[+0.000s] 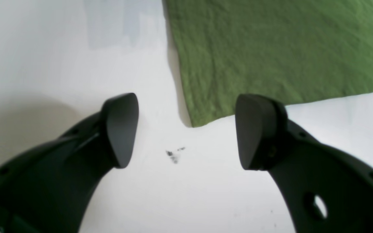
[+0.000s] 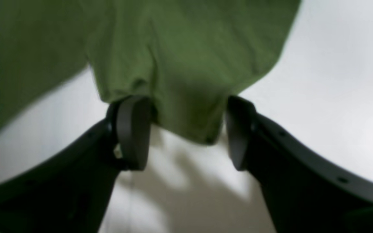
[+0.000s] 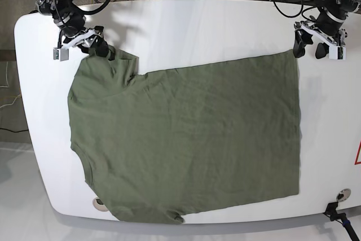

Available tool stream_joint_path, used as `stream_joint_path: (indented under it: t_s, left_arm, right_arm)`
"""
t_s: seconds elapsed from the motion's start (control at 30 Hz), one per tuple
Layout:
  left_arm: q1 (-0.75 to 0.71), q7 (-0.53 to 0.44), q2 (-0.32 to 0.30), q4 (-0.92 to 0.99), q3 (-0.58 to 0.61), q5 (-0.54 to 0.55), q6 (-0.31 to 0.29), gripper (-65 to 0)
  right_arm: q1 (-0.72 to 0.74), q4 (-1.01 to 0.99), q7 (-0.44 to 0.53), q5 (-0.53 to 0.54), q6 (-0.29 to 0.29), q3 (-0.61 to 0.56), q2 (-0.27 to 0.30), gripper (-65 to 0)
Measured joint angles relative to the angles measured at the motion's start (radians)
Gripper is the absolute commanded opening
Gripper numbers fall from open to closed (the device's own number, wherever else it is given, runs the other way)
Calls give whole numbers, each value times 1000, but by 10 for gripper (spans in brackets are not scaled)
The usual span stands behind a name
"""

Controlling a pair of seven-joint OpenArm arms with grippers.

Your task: Fold the T-shirt properly

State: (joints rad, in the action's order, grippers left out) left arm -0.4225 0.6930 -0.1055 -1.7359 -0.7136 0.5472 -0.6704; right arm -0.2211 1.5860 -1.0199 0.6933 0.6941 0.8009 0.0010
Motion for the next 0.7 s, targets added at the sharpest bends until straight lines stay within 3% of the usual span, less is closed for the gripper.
stream_joint_path:
  t_s: [0.23, 0.3, 0.4, 0.43, 0.7]
  left_arm:
    - [0, 0, 0, 0, 0, 0, 0, -211]
    - [11, 2, 0, 0, 0, 0, 0, -212]
    - [40, 1, 0, 7, 0, 2, -1, -215]
    - [43, -6, -1, 16, 0, 5, 0, -216]
    - [90, -3, 6, 115, 20, 32, -2, -216]
  right_arm:
    - [18, -51, 14, 14, 13, -2, 5, -319]
    - [18, -51, 14, 11, 13, -2, 5, -415]
    - [18, -54, -2, -5, 9, -2, 5, -622]
    - [15, -56, -6, -8, 9, -2, 5, -650]
    - [15, -57, -6, -9, 5, -2, 4, -650]
